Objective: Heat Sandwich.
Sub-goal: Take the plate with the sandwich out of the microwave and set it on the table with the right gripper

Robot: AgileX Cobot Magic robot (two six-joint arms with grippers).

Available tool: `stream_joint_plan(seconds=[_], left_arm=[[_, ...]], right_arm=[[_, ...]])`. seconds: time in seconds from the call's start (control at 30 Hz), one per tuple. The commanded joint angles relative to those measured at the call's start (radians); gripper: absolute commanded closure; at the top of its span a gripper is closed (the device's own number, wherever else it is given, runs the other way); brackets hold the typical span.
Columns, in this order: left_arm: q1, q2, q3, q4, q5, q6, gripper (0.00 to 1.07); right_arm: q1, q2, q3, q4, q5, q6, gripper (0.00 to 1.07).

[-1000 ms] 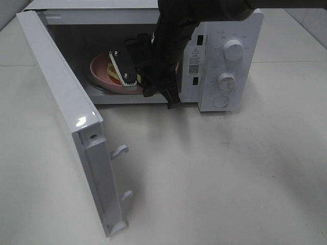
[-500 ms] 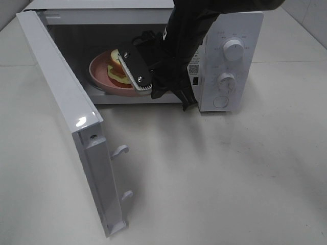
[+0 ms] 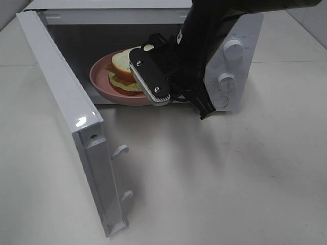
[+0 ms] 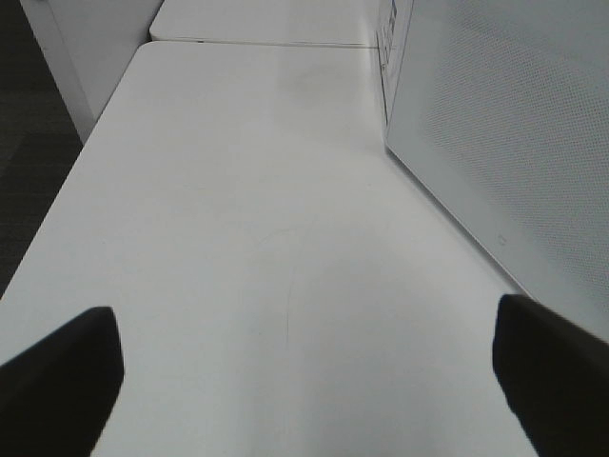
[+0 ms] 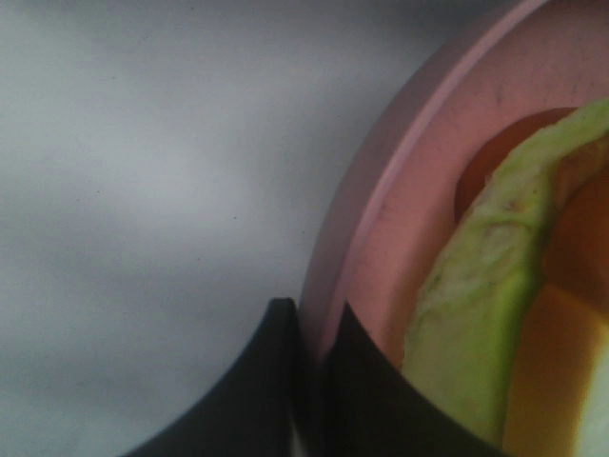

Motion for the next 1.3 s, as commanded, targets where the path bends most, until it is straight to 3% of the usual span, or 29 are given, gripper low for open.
stream_joint_plan(seconds=[0.03,0.6,1.3], left_arm=[[0.003,-0.022,0.002,-0.011,-0.009,-0.003,0.05],[0.003,-0.022,0.002,-0.011,-0.009,-0.003,0.05],[0.003,-0.022,0.002,-0.011,-0.009,-0.003,0.05]], right_arm=[[-0.006,-0.061,0.054,-0.005,-0.041,-0.011,1.07],[-0.006,-0.288,0.339,-0.005,-0.088,0.002,1.07],[-0.006,-0.543,0.555,-0.008,-0.083,0.032,1.07]])
